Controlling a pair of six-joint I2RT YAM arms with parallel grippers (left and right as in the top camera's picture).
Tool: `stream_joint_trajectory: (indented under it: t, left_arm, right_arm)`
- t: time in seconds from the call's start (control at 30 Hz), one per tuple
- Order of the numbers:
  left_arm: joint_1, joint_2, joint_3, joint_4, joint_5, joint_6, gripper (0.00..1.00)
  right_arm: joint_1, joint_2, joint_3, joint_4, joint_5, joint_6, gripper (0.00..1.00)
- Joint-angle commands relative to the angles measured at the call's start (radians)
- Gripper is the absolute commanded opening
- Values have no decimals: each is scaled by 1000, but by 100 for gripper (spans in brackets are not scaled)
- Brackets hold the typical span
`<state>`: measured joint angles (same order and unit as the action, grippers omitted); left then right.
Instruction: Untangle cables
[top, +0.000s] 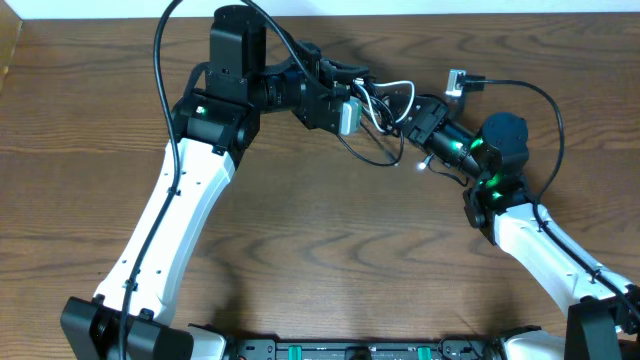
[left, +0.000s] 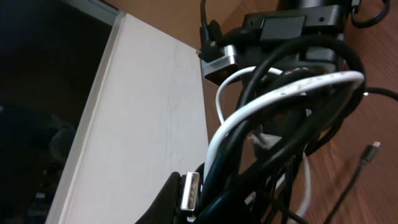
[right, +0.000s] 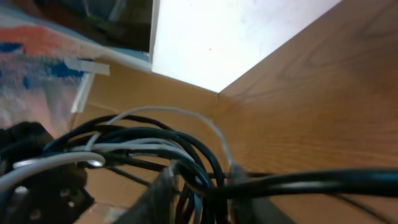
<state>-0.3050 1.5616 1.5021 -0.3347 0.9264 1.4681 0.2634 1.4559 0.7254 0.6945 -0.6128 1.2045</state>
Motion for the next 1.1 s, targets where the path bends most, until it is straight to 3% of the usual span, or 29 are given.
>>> stream_joint_trajectory:
  t: [0.0, 0.33, 0.43, 0.57, 0.77, 1.07]
  left_arm:
    - [0, -13, 20, 7, 38, 9, 8]
    - [0, -13, 20, 7, 24, 9, 8]
    - [0, -13, 20, 6, 24, 8, 7]
    - [0, -13, 20, -1, 24, 5, 7]
    - [1, -13, 20, 0, 21, -14, 7]
    - [1, -27, 21, 15, -154, -14, 7]
  right_arm:
    - [7, -3, 8, -1, 4, -4, 16]
    - [23, -3, 8, -3, -27, -5, 22]
    - [33, -3, 8, -28, -26, -5, 18]
    - [40, -3, 8, -44, -25, -6, 1]
    - [39, -3, 8, -48, -8, -36, 1]
    - [-50, -3, 8, -352, 127, -151, 1]
